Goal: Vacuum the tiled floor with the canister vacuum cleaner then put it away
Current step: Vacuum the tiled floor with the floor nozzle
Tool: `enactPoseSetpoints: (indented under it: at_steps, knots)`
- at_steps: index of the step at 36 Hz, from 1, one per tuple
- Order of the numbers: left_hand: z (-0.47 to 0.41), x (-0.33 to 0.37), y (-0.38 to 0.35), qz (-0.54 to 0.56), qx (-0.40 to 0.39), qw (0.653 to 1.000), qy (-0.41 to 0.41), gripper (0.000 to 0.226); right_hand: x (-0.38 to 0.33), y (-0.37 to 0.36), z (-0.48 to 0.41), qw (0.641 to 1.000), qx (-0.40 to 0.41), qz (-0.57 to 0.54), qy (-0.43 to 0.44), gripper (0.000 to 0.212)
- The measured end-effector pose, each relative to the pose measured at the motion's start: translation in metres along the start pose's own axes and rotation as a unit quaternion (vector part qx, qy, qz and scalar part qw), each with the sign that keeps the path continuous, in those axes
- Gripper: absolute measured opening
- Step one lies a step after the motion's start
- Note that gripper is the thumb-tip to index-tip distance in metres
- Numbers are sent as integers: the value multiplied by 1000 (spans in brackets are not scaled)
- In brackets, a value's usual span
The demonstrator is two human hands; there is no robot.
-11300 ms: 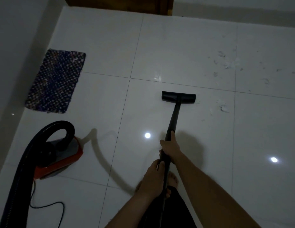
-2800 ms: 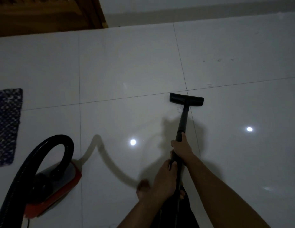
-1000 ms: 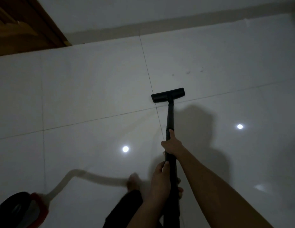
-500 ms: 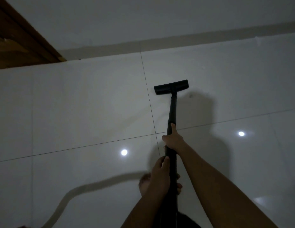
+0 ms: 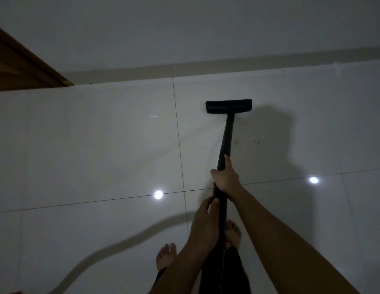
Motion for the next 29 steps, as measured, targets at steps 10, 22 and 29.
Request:
enactPoseSetpoints:
  at_steps: [10, 22, 29]
  knots:
    - [-20, 62, -62, 13, -25, 1000, 8, 37, -37, 81, -26, 1000, 14, 9, 9, 71]
    - [-39, 105, -107, -4, -31, 999, 7, 36, -50, 135, -56, 999, 18, -28, -9, 74]
    - [-32, 93, -125, -14, -34, 999, 26, 37, -30, 150, -47, 999, 24, -41, -19, 74]
Point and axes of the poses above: each hand's wrist, its own z-axis away from the middle knuckle, its own y-axis out of the back of the hand, x = y × z, the point moved 6 cm from there along -z, towards the middle knuckle, and after that the axes turned 15 degrees about -z, right-handed, at the moved point
